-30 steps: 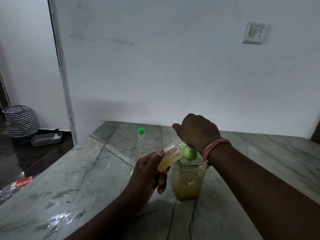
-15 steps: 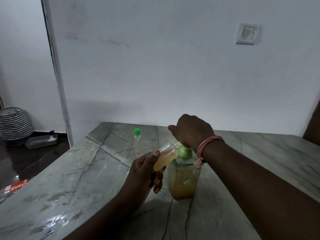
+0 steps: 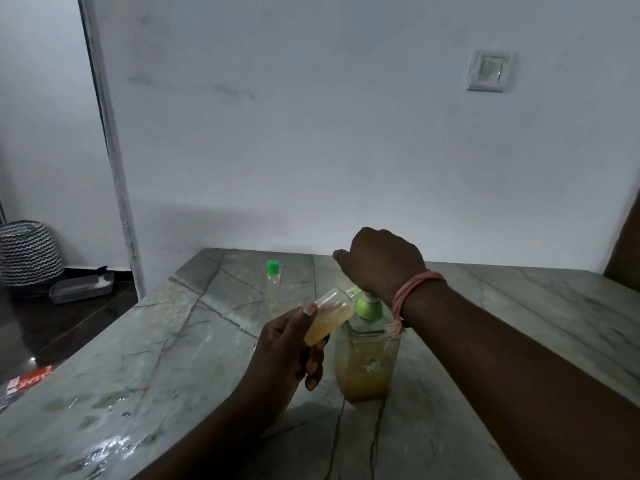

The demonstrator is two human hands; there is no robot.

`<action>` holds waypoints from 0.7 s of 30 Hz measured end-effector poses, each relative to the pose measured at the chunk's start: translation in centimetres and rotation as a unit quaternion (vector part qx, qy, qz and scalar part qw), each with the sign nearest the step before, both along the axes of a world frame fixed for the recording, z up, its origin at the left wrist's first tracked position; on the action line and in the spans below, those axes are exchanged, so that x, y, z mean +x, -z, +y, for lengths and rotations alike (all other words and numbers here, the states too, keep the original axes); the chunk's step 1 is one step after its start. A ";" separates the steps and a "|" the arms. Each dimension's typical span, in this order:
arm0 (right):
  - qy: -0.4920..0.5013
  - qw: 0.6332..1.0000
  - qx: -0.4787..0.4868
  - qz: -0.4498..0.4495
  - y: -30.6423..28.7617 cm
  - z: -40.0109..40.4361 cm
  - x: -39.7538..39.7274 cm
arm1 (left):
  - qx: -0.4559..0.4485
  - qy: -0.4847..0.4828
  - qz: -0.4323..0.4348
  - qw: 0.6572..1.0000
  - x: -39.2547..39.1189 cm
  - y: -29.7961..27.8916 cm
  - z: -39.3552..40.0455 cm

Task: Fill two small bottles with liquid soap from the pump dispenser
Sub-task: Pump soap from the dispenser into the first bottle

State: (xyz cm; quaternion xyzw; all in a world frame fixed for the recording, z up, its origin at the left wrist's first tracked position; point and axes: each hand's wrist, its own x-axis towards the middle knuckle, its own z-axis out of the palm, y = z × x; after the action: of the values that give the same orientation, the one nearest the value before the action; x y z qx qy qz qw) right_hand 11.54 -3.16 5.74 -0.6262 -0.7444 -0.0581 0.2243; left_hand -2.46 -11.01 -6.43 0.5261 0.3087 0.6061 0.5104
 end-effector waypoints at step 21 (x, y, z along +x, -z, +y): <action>0.007 1.000 0.016 0.020 0.9 0.1 -0.1 | 0.000 0.001 0.008 1.000 -0.2 0.1 0.2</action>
State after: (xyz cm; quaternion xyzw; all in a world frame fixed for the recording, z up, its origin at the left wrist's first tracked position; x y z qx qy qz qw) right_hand 11.45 -3.06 4.89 -0.6289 -0.7342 -0.0592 0.2486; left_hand -2.64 -10.77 -6.54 0.5313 0.3124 0.6012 0.5085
